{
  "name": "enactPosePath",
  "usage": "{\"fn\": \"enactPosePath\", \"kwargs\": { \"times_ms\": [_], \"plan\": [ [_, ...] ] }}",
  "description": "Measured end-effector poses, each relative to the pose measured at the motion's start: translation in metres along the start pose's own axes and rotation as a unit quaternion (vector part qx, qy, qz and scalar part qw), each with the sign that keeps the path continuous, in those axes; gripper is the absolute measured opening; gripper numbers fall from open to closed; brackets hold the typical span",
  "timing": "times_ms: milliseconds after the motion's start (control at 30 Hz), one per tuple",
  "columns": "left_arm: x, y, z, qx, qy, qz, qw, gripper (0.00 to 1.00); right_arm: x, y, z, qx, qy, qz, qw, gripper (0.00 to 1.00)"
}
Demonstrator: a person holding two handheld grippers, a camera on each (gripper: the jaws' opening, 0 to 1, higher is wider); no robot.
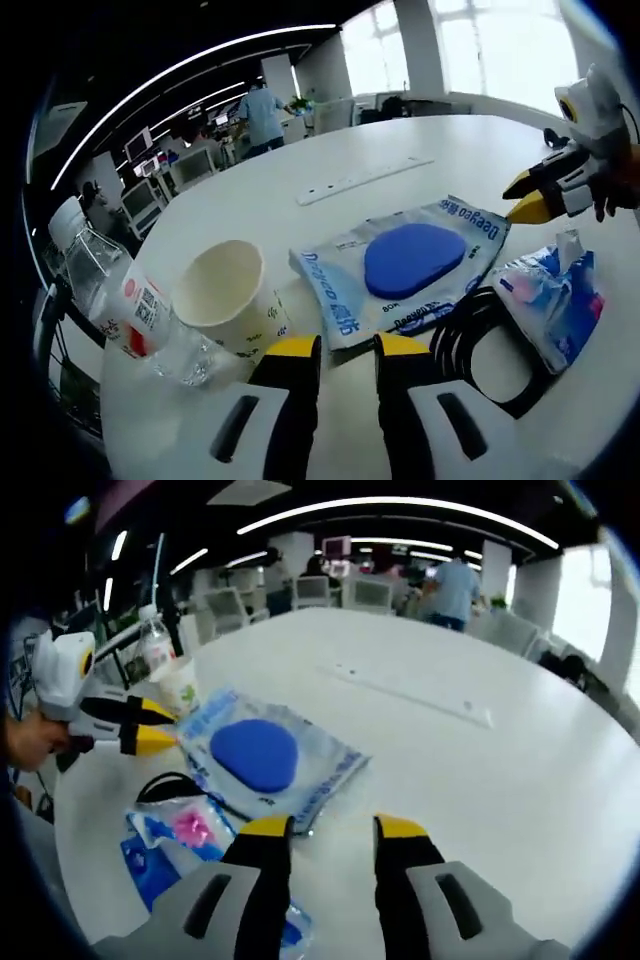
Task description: Arrange the tabletop items into an orderly group along one side of the table until the central work area is clear of visible clutter.
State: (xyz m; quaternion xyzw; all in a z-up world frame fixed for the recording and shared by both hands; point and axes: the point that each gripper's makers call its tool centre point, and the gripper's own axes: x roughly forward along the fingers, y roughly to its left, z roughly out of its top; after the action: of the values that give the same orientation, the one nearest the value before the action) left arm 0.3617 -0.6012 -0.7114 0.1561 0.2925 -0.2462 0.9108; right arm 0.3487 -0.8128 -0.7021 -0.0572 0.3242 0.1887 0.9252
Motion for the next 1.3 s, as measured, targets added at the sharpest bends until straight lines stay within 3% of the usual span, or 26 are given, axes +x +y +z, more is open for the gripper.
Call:
{"fn": "enactPosePath", "kwargs": {
  "times_ms": [167, 433, 467, 633, 733, 867, 1067, 1167, 1300],
  "plan": [
    [-0.008, -0.008, 0.007, -0.009, -0.009, -0.014, 0.9998, 0.11, -0.012, -0.002, 0.004, 0.001, -0.007, -0.006, 1.0, 0.3],
    [-0.018, -0.018, 0.013, -0.035, -0.01, -0.035, 0.9987, 0.14, -0.03, 0.001, 0.011, 0.011, -0.023, -0.01, 0.9996, 0.35],
    [-0.02, -0.021, 0.012, -0.051, -0.005, -0.043, 0.9977, 0.17, -0.034, 0.001, 0.015, 0.022, -0.034, -0.011, 0.9991, 0.37],
    [-0.027, -0.025, 0.014, -0.056, -0.01, -0.049, 0.9972, 0.35, -0.047, 0.002, 0.019, 0.036, -0.041, -0.02, 0.9983, 0.48],
    [-0.03, -0.034, 0.006, -0.076, 0.012, -0.065, 0.9949, 0.5, -0.053, 0.004, 0.017, 0.035, -0.039, -0.023, 0.9983, 0.54],
    [-0.036, -0.042, 0.004, -0.103, 0.008, -0.075, 0.9918, 0.73, -0.061, 0.009, 0.01, 0.045, -0.034, -0.028, 0.998, 0.67],
    [-0.045, -0.047, 0.009, -0.106, -0.005, -0.085, 0.9908, 0.9, -0.075, 0.014, -0.003, 0.063, -0.024, -0.036, 0.997, 0.83],
    [-0.049, -0.051, 0.017, -0.123, -0.023, -0.097, 0.9873, 0.98, -0.082, 0.013, -0.01, 0.074, -0.019, -0.048, 0.9959, 0.88],
    [-0.052, -0.059, 0.019, -0.11, -0.023, -0.11, 0.9875, 0.99, -0.093, 0.013, -0.015, 0.094, -0.028, -0.061, 0.9934, 0.91]
  ]
}}
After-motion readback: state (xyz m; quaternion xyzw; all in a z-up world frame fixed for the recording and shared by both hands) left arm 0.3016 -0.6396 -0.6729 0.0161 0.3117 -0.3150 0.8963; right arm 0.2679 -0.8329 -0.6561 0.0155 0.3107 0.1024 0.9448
